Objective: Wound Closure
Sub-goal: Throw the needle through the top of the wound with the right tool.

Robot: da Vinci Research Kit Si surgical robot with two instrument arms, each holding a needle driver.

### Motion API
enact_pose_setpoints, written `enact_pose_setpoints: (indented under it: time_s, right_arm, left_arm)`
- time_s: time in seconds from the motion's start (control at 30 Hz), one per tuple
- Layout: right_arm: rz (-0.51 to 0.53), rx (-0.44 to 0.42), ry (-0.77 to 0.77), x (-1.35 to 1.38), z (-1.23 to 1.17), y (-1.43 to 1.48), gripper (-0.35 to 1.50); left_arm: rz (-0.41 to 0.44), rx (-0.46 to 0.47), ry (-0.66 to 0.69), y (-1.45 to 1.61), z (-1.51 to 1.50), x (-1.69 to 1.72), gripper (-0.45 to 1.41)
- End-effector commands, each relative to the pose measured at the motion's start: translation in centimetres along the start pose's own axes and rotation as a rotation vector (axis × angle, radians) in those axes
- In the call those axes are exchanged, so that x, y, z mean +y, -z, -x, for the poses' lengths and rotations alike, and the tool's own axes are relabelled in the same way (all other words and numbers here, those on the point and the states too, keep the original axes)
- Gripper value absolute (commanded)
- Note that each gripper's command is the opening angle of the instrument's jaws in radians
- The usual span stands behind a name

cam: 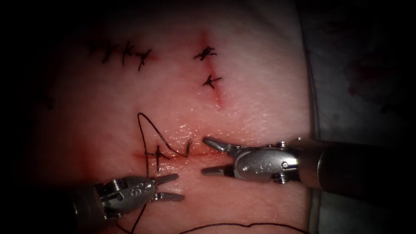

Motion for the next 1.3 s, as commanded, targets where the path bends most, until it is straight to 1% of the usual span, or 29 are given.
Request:
enact_pose_setpoints:
  time_s: [0.03,0.1,0.3,0.43,0.47,0.5,0.57,0.67,0.77,0.83,0.87,0.9,0.93,1.0,1.03,1.07,1.13,1.3]
  right_arm:
    - [0.004,0.004,0.007,0.01,-0.02,-0.18,1.26]
    - [0.007,0.009,0.010,0.04,-0.02,-0.28,1.25]
    - [0.014,0.009,0.036,0.08,-0.02,-0.39,1.21]
    - [0.029,0.004,0.087,0.16,0.06,-0.42,1.11]
    - [0.029,0.003,0.092,0.16,0.06,-0.42,1.03]
    - [0.032,0.005,0.098,0.16,0.05,-0.43,0.84]
    - [0.032,0.011,0.097,0.14,0.03,-0.44,0.67]
    - [0.042,0.041,0.094,0.13,-0.02,-0.48,0.67]
    - [0.060,0.053,0.089,0.13,-0.08,-0.51,0.79]
    - [0.069,0.055,0.083,0.15,-0.12,-0.54,0.81]
    - [0.072,0.056,0.081,0.16,-0.14,-0.54,0.76]
    - [0.072,0.056,0.080,0.17,-0.15,-0.55,0.66]
    - [0.073,0.055,0.079,0.17,-0.15,-0.55,0.44]
    - [0.065,0.050,0.079,0.18,-0.15,-0.55,-0.35]
    - [0.018,0.003,0.082,0.19,-0.12,-0.55,-0.35]
    - [0.000,-0.018,0.084,0.20,-0.11,-0.56,-0.35]
    - [-0.028,-0.040,0.112,0.21,-0.06,-0.57,-0.35]
    - [-0.054,-0.061,0.139,0.20,0.05,-0.59,-0.35]
  left_arm:
    - [0.008,-0.011,-0.005,-0.11,0.02,0.00,0.15]
    - [0.019,-0.026,-0.009,-0.16,0.05,0.03,0.15]
    - [0.031,-0.036,-0.011,-0.17,0.06,0.06,0.15]
    - [0.033,-0.042,-0.011,-0.15,0.06,0.08,0.15]
    - [0.034,-0.045,-0.011,-0.15,0.06,0.09,0.15]
    - [0.033,-0.045,-0.011,-0.15,0.06,0.09,0.15]
    - [0.033,-0.045,-0.011,-0.15,0.06,0.09,0.15]
    - [0.034,-0.045,-0.011,-0.15,0.06,0.09,0.15]
    - [0.036,-0.045,-0.011,-0.13,0.06,0.08,0.15]
    - [0.038,-0.045,-0.011,-0.11,0.06,0.07,0.15]
    - [0.039,-0.045,-0.012,-0.11,0.06,0.07,0.15]
    - [0.039,-0.045,-0.012,-0.10,0.06,0.07,0.15]
    - [0.039,-0.045,-0.012,-0.10,0.06,0.07,0.15]
    - [0.039,-0.045,-0.011,-0.10,0.07,0.07,0.15]
    - [0.040,-0.045,-0.011,-0.09,0.06,0.07,0.15]
    - [0.040,-0.046,-0.011,-0.08,0.06,0.08,0.15]
    - [0.040,-0.046,-0.010,-0.07,0.05,0.09,0.15]
    - [0.041,-0.047,-0.004,-0.06,0.01,0.10,0.15]
